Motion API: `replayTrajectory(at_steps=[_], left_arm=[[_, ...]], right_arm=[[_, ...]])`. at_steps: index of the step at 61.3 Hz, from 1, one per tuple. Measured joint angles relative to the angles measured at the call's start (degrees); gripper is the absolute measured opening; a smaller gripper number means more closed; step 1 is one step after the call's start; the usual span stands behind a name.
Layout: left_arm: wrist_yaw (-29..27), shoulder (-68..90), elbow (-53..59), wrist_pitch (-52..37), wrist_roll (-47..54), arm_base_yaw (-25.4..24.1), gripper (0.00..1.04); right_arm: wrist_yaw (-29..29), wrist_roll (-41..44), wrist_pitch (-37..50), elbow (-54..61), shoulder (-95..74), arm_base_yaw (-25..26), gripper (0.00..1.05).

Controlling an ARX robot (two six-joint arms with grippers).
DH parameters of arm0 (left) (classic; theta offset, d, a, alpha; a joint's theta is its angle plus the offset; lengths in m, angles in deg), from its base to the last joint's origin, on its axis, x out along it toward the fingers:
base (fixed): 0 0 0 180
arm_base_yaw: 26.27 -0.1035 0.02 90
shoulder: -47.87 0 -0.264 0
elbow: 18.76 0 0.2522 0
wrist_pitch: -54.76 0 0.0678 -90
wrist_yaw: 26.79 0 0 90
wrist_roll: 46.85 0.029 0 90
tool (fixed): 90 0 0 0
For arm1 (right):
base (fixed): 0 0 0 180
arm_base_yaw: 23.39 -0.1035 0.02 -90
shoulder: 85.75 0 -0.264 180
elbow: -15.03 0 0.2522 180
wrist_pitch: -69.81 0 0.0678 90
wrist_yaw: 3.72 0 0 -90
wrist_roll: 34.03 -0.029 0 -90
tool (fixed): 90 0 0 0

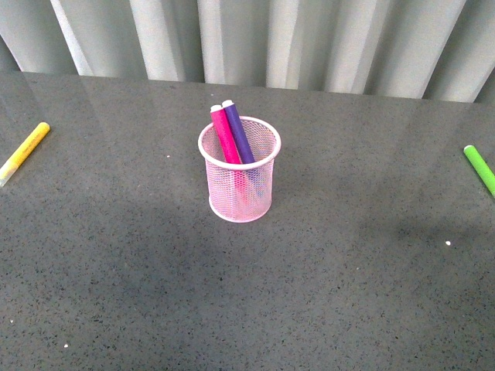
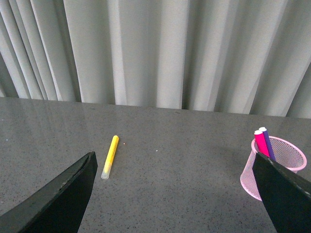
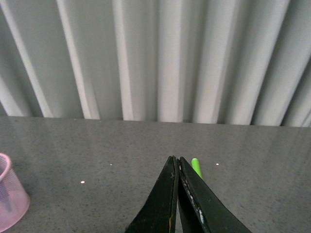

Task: Insert purple and pink pens into pink cup

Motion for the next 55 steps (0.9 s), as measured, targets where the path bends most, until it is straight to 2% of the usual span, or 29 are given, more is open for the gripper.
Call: replayTrajectory(at_steps=[25,55], left_arm=[[0.02,0.00,0.00,0.00,-0.02,0.00,0.98],[0.02,0.00,0.00,0.00,0.00,0.00,0.98]], right_arm=[[-0.26,0.00,-17.97,0.74,20.41,0.15,0.03],[-0.26,0.00,-30.71,0.79,33.73,0.15,0.03]])
